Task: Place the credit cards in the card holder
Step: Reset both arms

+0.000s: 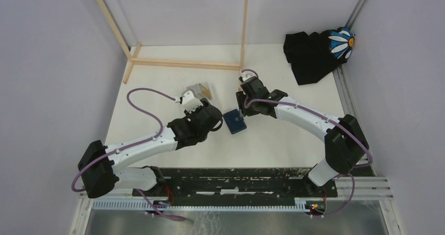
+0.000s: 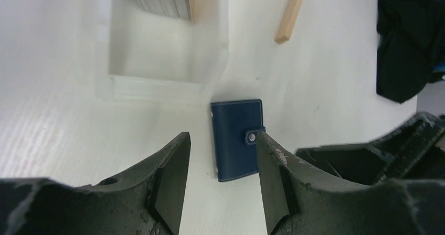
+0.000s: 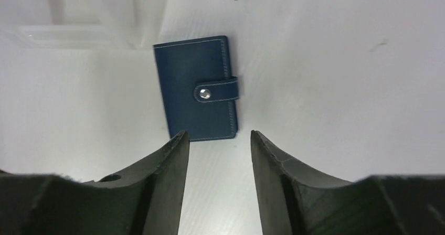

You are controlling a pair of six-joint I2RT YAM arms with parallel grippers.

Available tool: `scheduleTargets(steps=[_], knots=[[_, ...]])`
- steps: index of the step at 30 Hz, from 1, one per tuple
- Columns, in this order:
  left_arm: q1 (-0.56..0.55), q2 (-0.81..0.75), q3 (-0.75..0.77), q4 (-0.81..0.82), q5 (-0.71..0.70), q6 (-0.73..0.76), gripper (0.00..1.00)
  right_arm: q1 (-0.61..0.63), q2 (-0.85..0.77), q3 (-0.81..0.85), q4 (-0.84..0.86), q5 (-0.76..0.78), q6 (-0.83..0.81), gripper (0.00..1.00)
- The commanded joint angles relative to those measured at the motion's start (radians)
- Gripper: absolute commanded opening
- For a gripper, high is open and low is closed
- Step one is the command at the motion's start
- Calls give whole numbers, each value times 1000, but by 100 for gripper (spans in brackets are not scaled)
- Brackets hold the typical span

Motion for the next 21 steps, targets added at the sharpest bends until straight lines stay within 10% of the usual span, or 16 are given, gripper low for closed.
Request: scheduleTargets(steps=[1,10,21], knots=[[-4,-72,62,-121,-247,45,58,-1,-113,34,-114,256,-15,57],[41,-111,74,-255,-483,165,91,-8,-234,16,-261,527,7,84],[239,-306,-180,134,-277,608,94,-8,-319,-9,-331,635,37,91]])
